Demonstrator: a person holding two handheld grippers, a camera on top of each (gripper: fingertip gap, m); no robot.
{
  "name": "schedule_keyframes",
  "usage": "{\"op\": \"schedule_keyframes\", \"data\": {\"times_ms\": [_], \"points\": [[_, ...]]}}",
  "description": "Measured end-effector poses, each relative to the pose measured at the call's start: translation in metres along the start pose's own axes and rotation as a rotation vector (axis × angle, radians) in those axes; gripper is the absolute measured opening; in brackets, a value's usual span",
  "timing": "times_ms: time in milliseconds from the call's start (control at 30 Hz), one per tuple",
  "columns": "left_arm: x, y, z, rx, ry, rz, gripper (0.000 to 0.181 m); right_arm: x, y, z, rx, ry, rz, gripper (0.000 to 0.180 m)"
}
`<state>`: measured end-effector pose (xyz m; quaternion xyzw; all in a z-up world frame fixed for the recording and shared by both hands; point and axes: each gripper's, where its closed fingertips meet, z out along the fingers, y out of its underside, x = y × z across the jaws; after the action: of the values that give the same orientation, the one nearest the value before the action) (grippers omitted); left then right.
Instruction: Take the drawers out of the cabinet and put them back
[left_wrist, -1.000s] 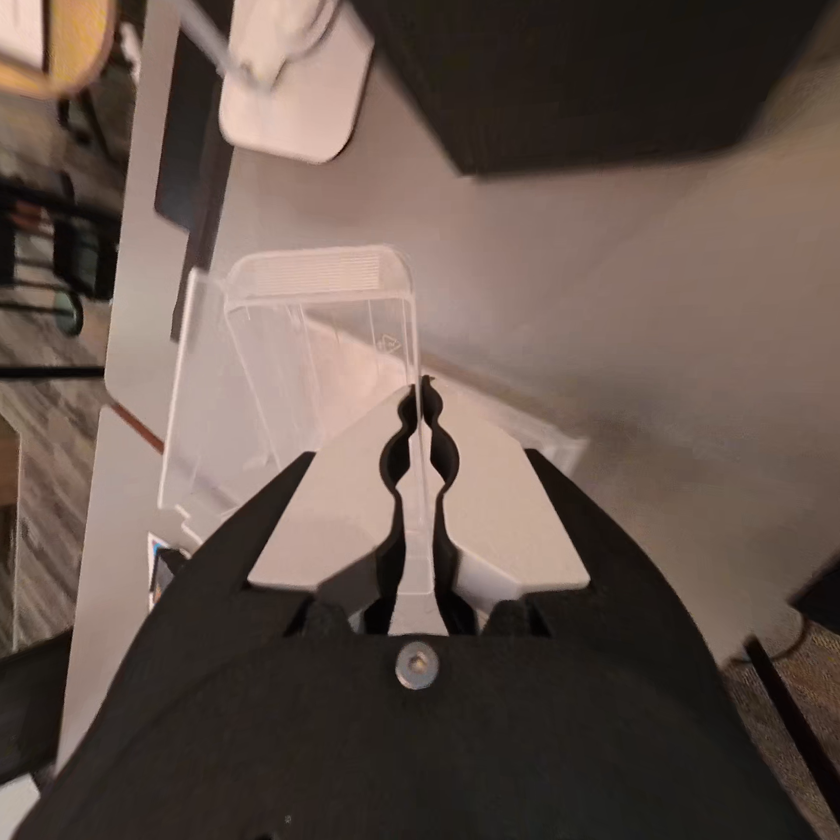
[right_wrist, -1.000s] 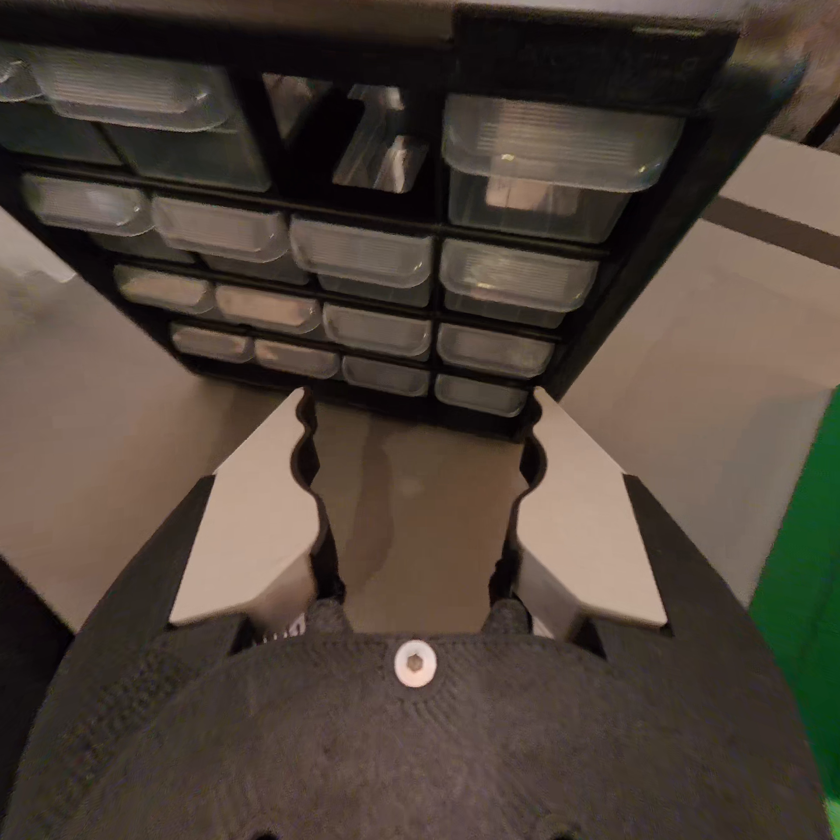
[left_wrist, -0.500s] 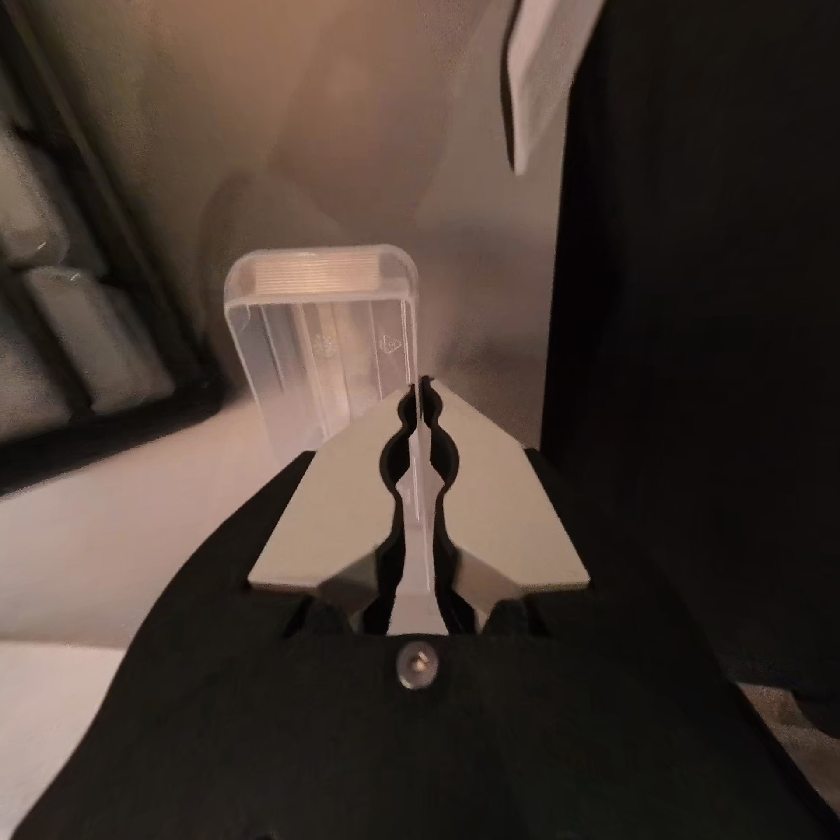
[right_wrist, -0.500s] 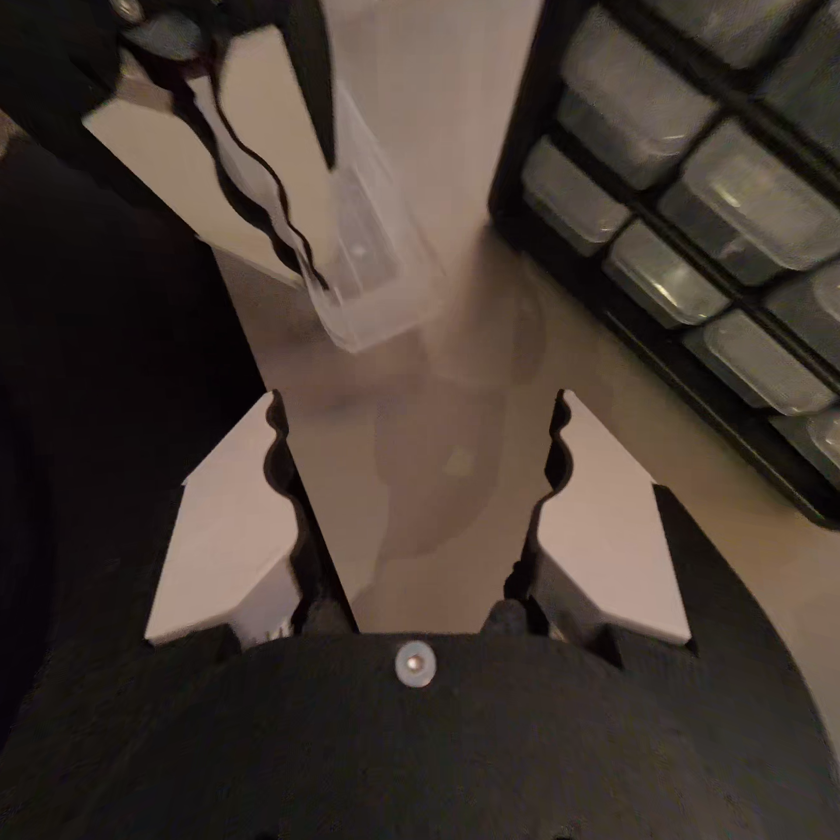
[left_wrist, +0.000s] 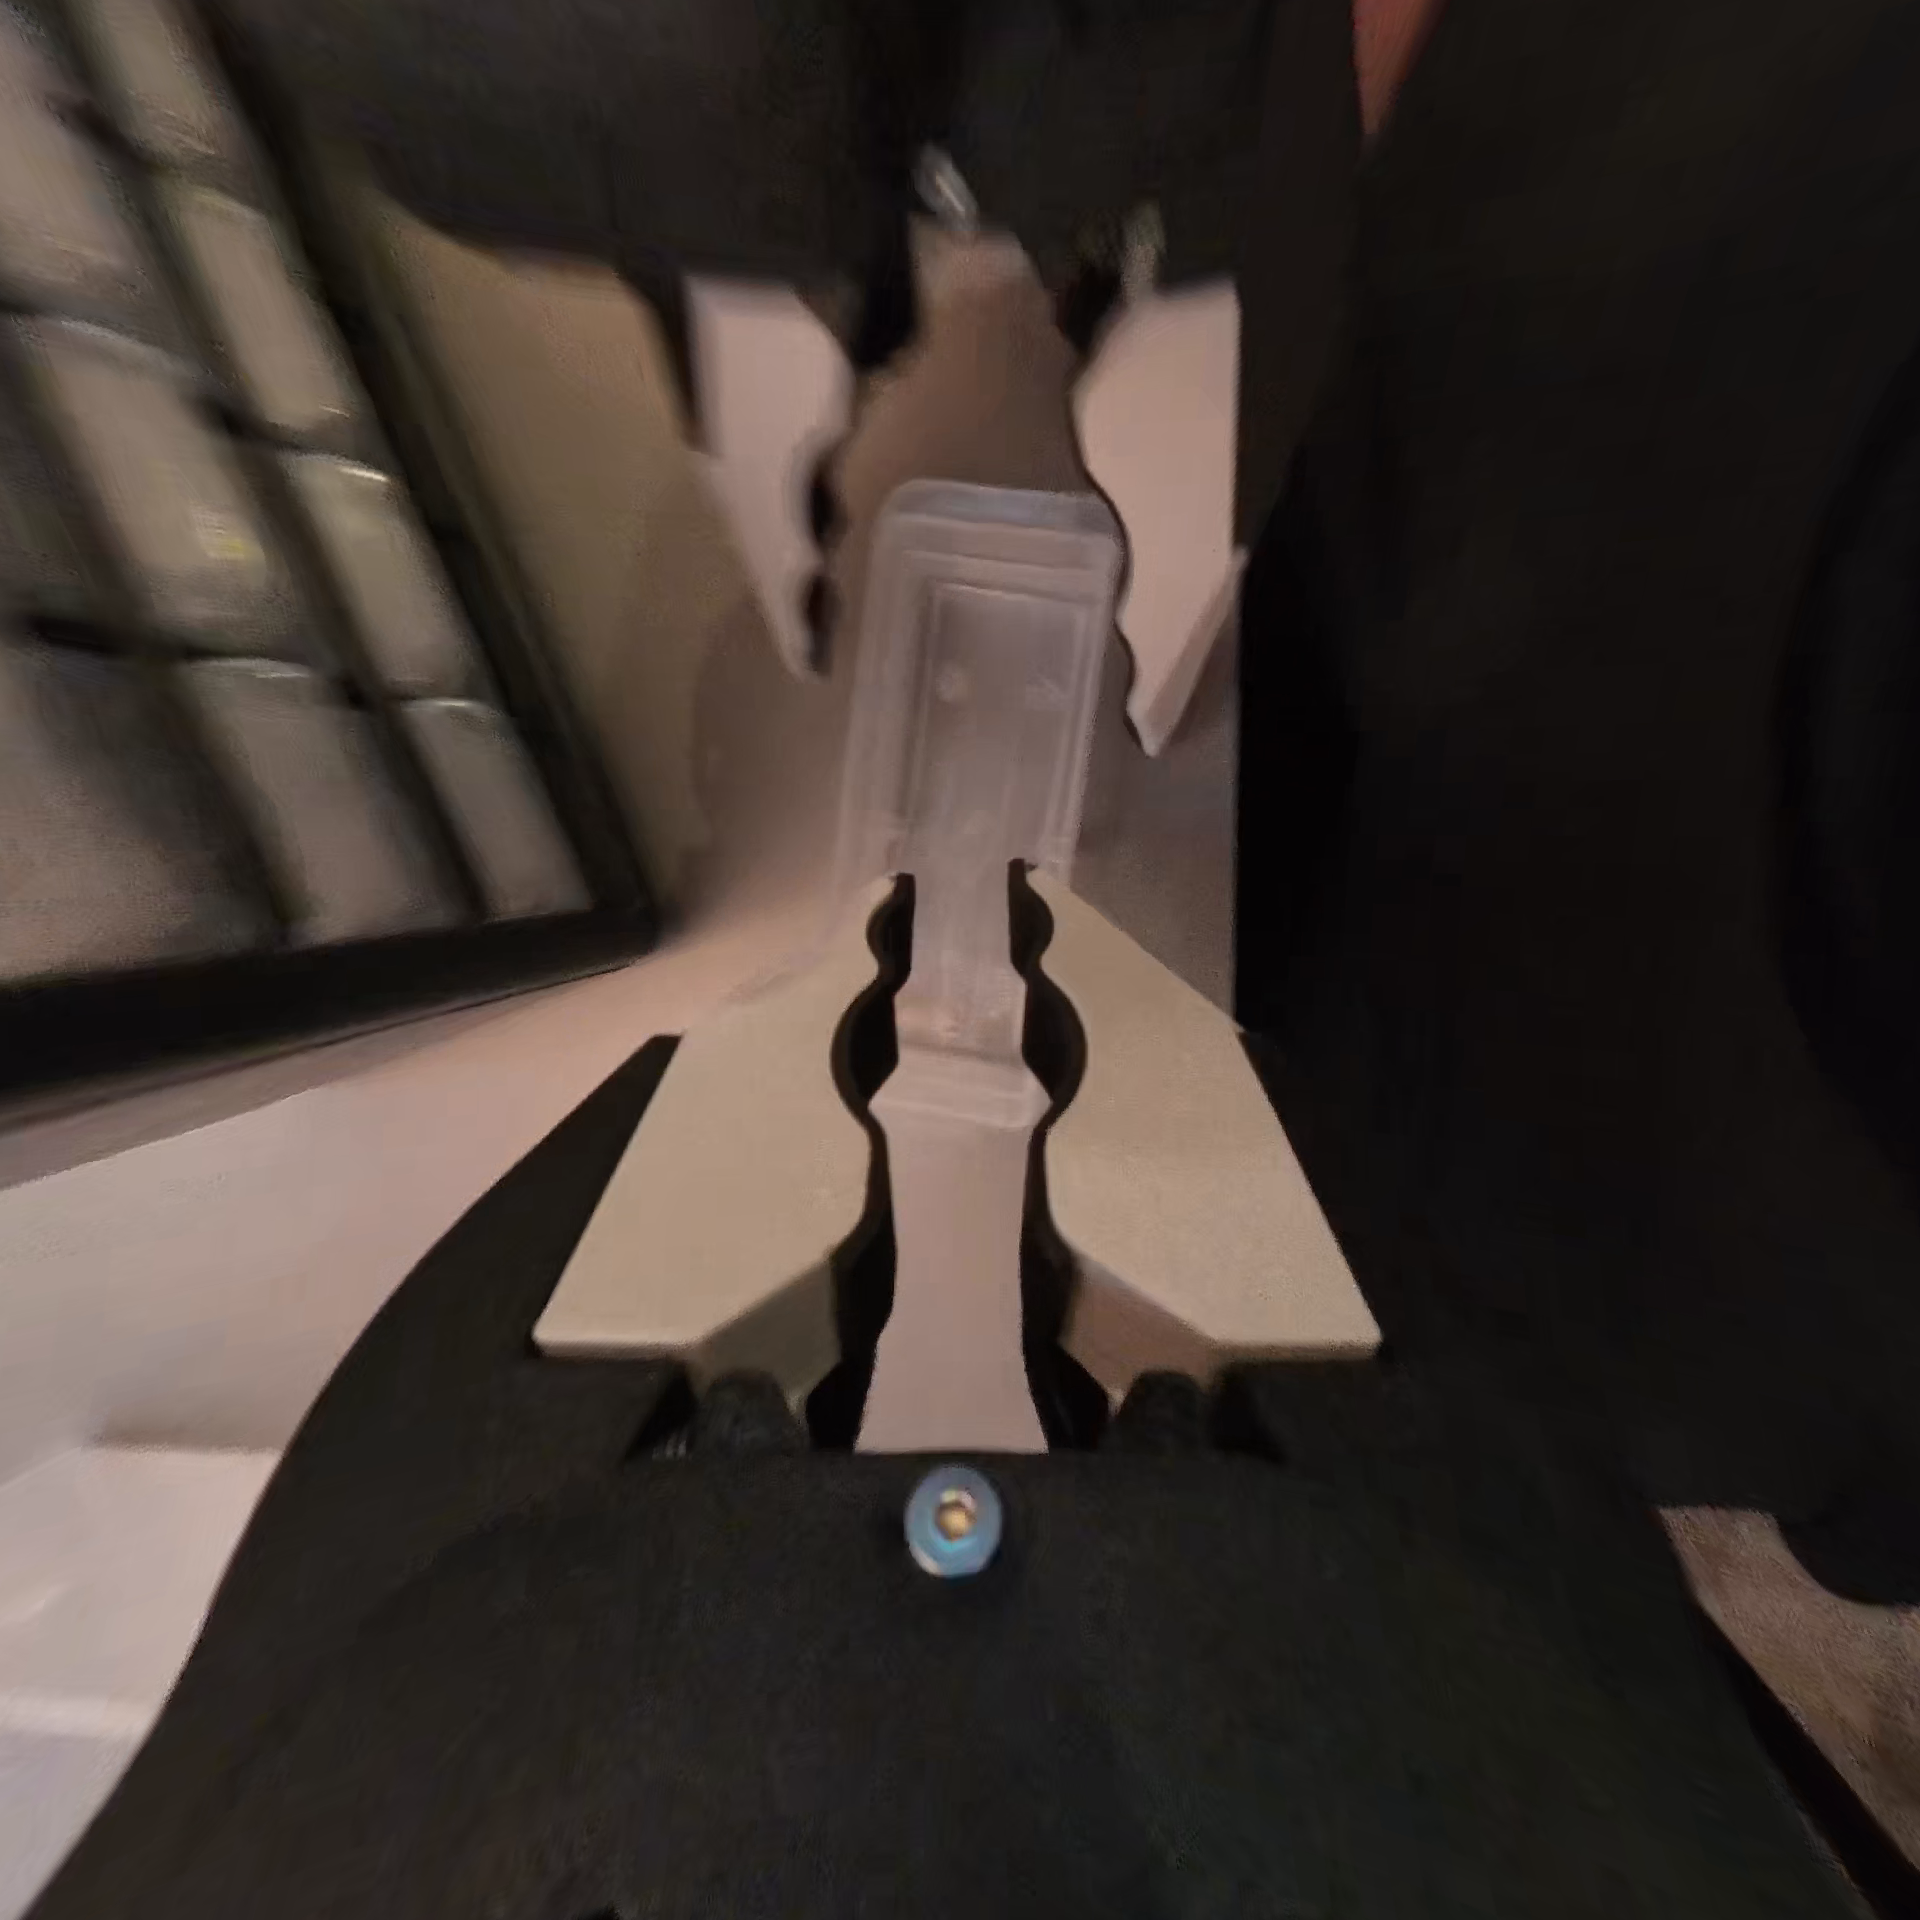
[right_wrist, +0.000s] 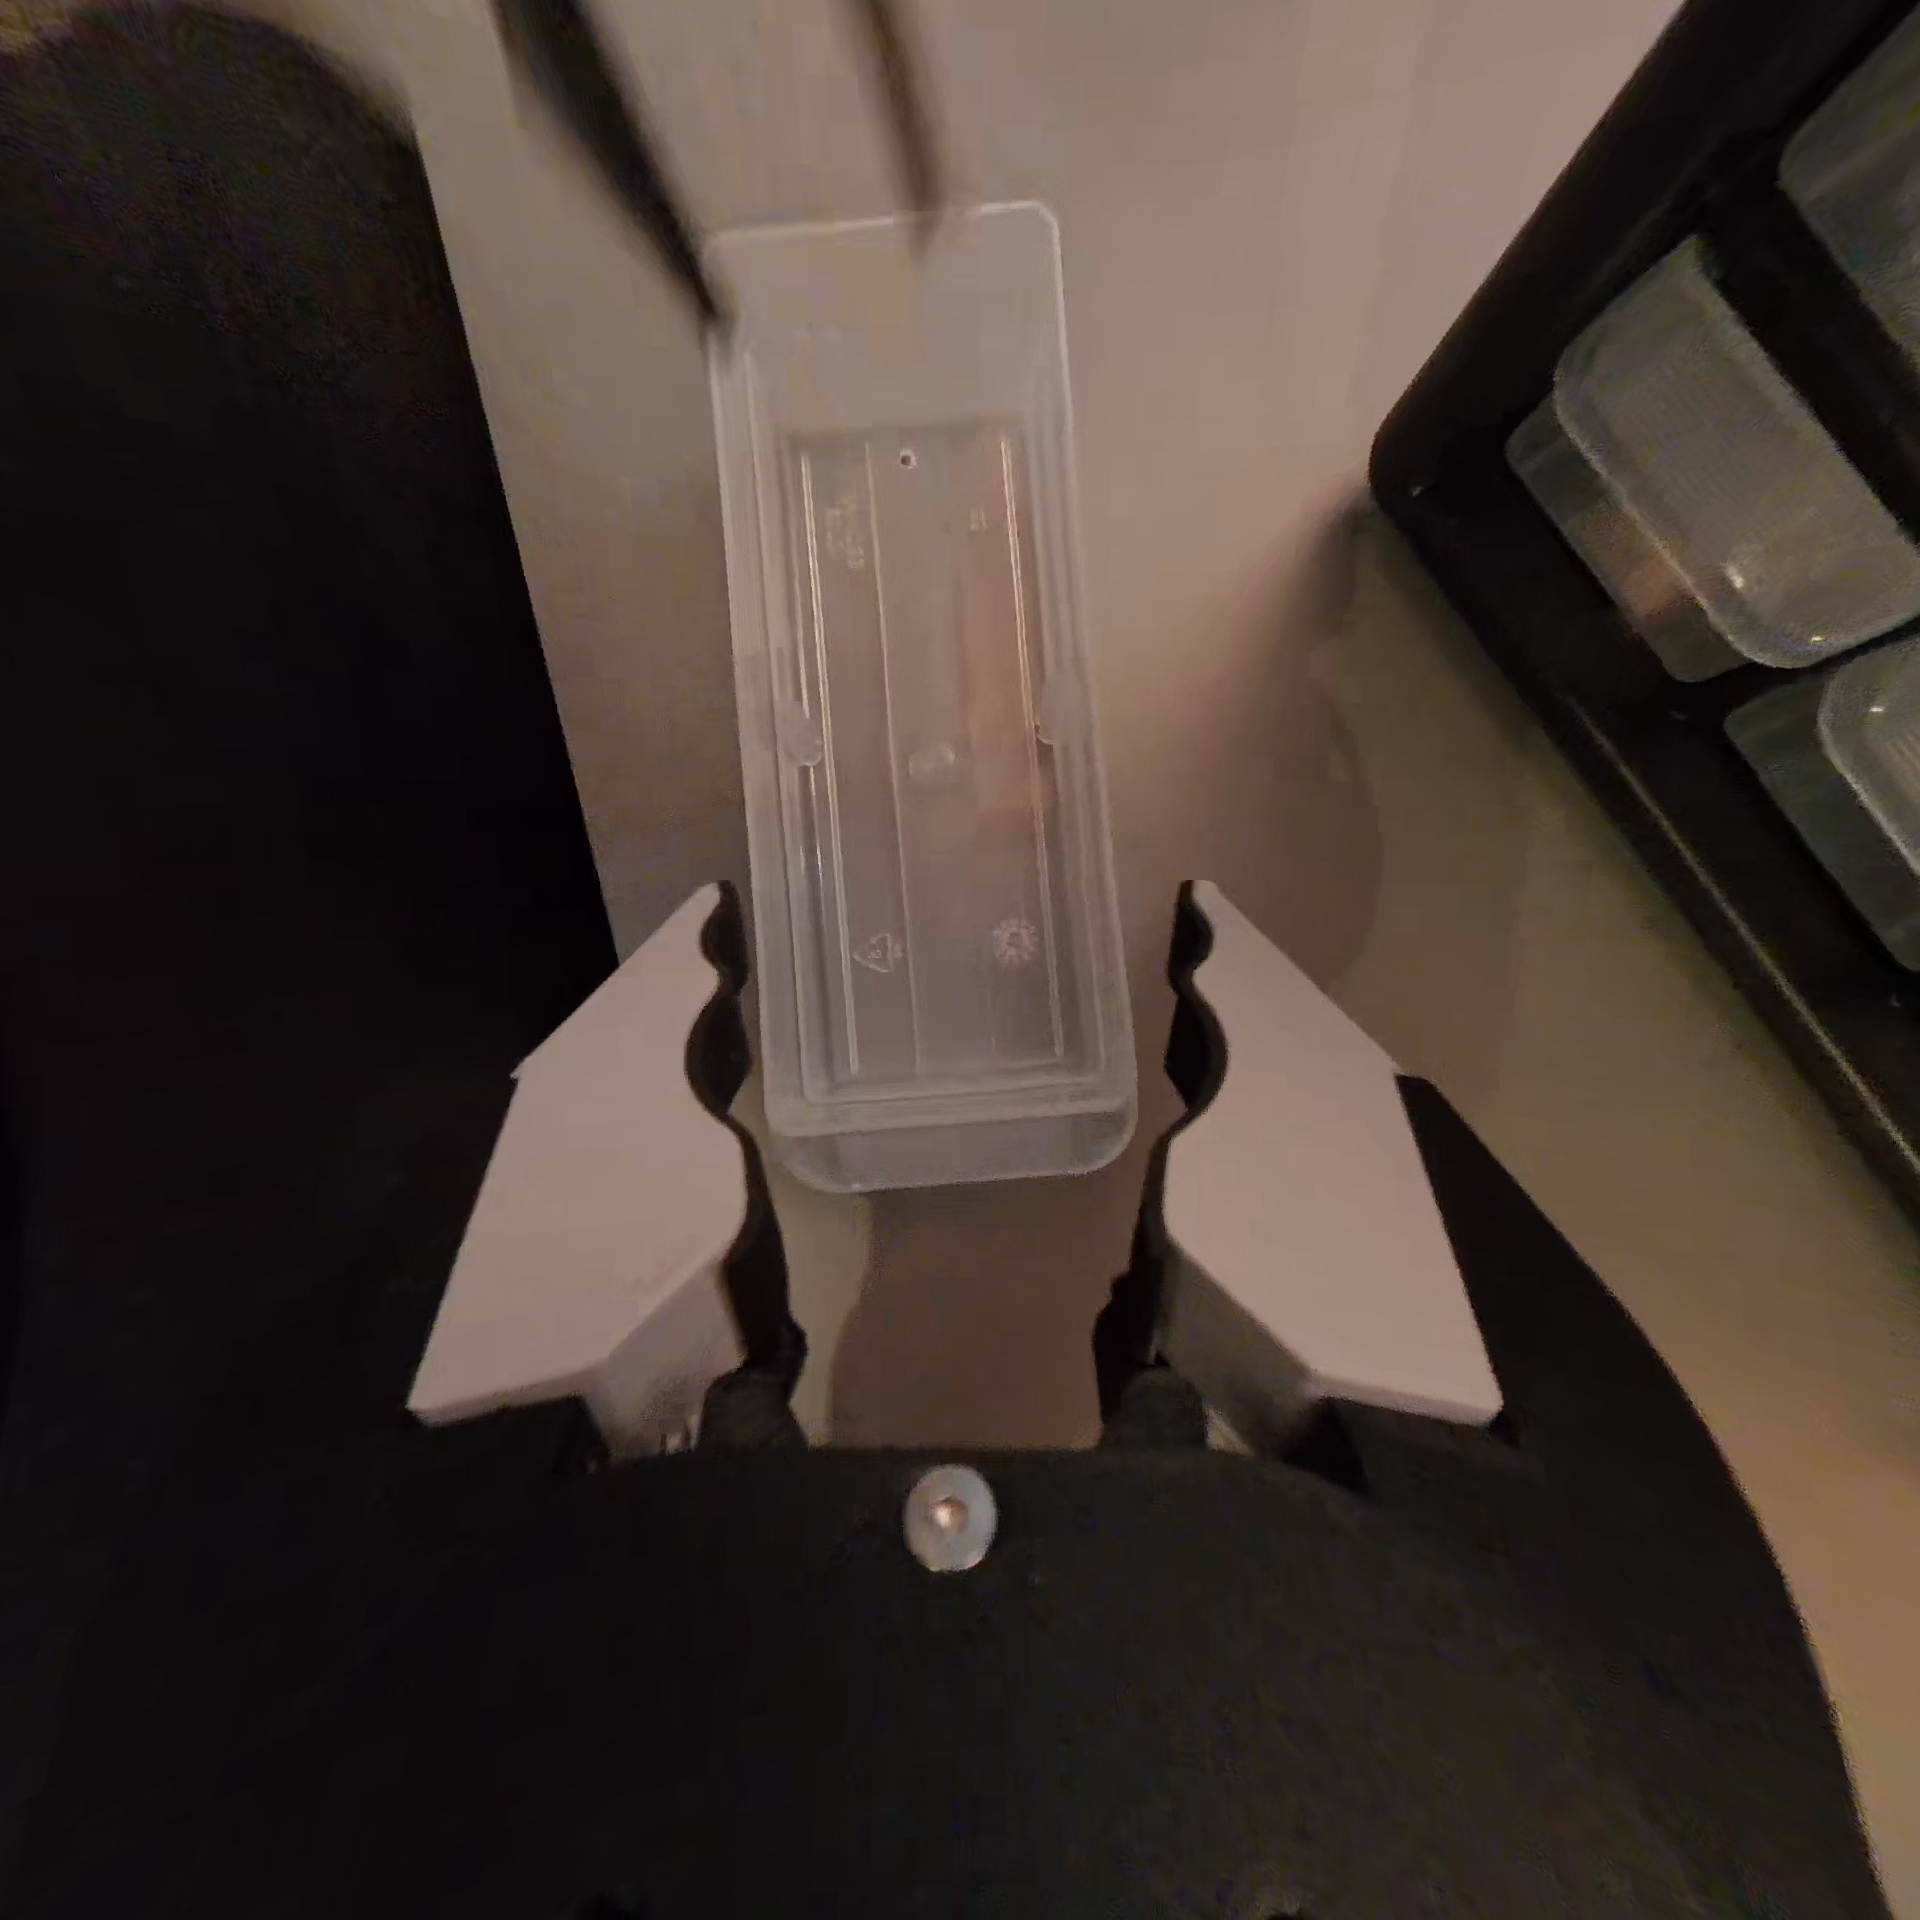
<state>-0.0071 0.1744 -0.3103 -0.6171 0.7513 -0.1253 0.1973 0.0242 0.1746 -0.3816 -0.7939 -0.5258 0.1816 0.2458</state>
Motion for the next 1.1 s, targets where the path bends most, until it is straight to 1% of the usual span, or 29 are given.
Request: {"op": "schedule_keyframes", "data": {"times_ms": [33,167,233,300,367,433,533,700,867,967,1033,1100], "points": [[-0.012,-0.008,-0.018,0.047,-0.049,-0.001,0.015,-0.001,0.002,0.003,-0.021,0.0,-0.007,0.073],[-0.064,-0.05,-0.096,0.278,-0.311,0.043,0.011,0.002,0.005,0.003,-0.049,0.027,-0.013,0.067],[-0.091,-0.067,-0.128,0.36,-0.439,0.061,0.011,0.004,0.003,-0.004,-0.048,0.037,-0.02,0.066],[-0.117,-0.078,-0.148,0.406,-0.532,0.058,0.013,0.006,0.001,-0.018,-0.039,0.046,0.001,0.065],[-0.14,-0.084,-0.158,0.438,-0.576,0.036,0.015,0.01,-0.001,-0.038,-0.015,0.072,0.036,0.064],[-0.16,-0.087,-0.156,0.462,-0.574,-0.006,0.017,0.017,-0.001,-0.06,0.017,0.099,0.099,0.062],[-0.183,-0.087,-0.139,0.49,-0.549,-0.077,0.019,0.03,-0.001,-0.098,0.088,0.156,0.186,0.061],[-0.198,-0.079,-0.108,0.461,-0.526,-0.116,0.022,0.053,0.003,-0.155,0.199,0.264,0.325,0.06],[-0.204,-0.075,-0.106,0.485,-0.505,-0.16,0.019,0.079,-0.003,-0.202,0.345,0.401,0.458,0.06],[-0.204,-0.075,-0.106,0.499,-0.477,-0.179,0.018,0.095,-0.007,-0.218,0.411,0.478,0.518,0.06],[-0.203,-0.076,-0.105,0.509,-0.458,-0.186,0.014,0.105,-0.008,-0.222,0.422,0.523,0.542,0.06],[-0.201,-0.076,-0.105,0.518,-0.444,-0.189,0.01,0.111,-0.011,-0.221,0.438,0.53,0.567,0.06]]}}
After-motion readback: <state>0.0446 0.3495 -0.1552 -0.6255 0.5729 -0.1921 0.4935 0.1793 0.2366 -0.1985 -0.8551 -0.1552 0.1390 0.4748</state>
